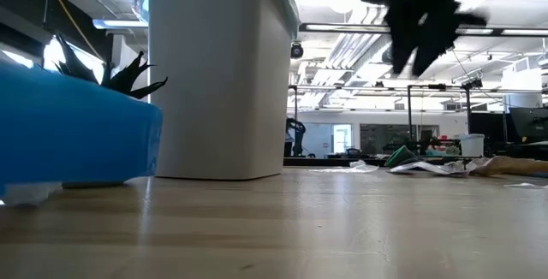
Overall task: Place trash/remove bag and relplace
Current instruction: Put the transparent plastic into the trash bin
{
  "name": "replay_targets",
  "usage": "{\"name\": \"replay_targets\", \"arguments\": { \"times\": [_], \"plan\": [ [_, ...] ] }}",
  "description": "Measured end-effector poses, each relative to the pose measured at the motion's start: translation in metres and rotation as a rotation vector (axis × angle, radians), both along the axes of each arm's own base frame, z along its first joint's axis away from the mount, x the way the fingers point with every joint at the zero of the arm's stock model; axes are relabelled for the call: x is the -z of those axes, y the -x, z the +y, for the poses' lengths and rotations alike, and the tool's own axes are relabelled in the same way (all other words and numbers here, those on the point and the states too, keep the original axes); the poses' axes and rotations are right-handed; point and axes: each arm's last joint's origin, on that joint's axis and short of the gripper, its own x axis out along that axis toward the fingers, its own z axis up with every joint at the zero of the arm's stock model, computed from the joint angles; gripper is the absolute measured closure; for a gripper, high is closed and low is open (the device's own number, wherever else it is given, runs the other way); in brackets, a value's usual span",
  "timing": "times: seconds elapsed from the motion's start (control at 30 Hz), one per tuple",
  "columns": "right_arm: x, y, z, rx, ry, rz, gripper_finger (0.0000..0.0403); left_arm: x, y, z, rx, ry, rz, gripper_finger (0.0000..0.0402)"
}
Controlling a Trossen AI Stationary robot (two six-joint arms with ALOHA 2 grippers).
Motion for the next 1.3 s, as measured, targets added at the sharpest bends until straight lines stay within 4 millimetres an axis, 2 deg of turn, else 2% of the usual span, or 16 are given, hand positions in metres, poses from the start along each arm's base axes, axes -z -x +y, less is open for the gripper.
{"name": "replay_targets", "arguments": {
  "times": [0.13,0.27,0.4,0.53,0.67,0.8,0.97,1.03,1.17,1.3],
  "plan": [
    [0.033,-0.016,-0.037,0.039,-0.087,-0.147,0.0245,0.000,0.000,0.002,-0.008,0.002,0.000,0.0402],
    [0.054,-0.023,-0.078,0.079,-0.068,-0.187,0.0245,0.000,0.000,0.002,-0.008,0.005,0.003,0.0402],
    [0.071,-0.026,-0.116,0.030,-0.037,-0.150,0.0245,0.001,0.001,0.002,-0.009,0.010,0.014,0.0402],
    [0.091,-0.027,-0.141,-0.034,-0.031,-0.053,0.0245,0.004,0.002,0.002,-0.015,0.030,0.049,0.0402],
    [0.107,-0.032,-0.157,-0.093,-0.018,0.001,0.0245,0.006,0.003,0.002,-0.017,0.040,0.083,0.0402],
    [0.125,-0.040,-0.170,-0.105,-0.053,-0.026,0.0245,0.008,0.004,0.002,-0.020,0.048,0.102,0.0402],
    [0.154,-0.045,-0.178,-0.099,-0.133,-0.004,0.0245,0.009,0.005,0.002,-0.025,0.061,0.120,0.0402],
    [0.160,-0.047,-0.179,-0.100,-0.147,0.001,0.0250,0.010,0.005,0.001,-0.027,0.067,0.132,0.0402],
    [0.163,-0.051,-0.177,-0.114,-0.130,-0.002,0.0293,0.010,0.005,0.001,-0.030,0.074,0.139,0.0402],
    [0.161,-0.053,-0.176,-0.144,-0.121,-0.001,0.0379,0.010,0.005,0.001,-0.030,0.073,0.138,0.0402]
  ]
}}
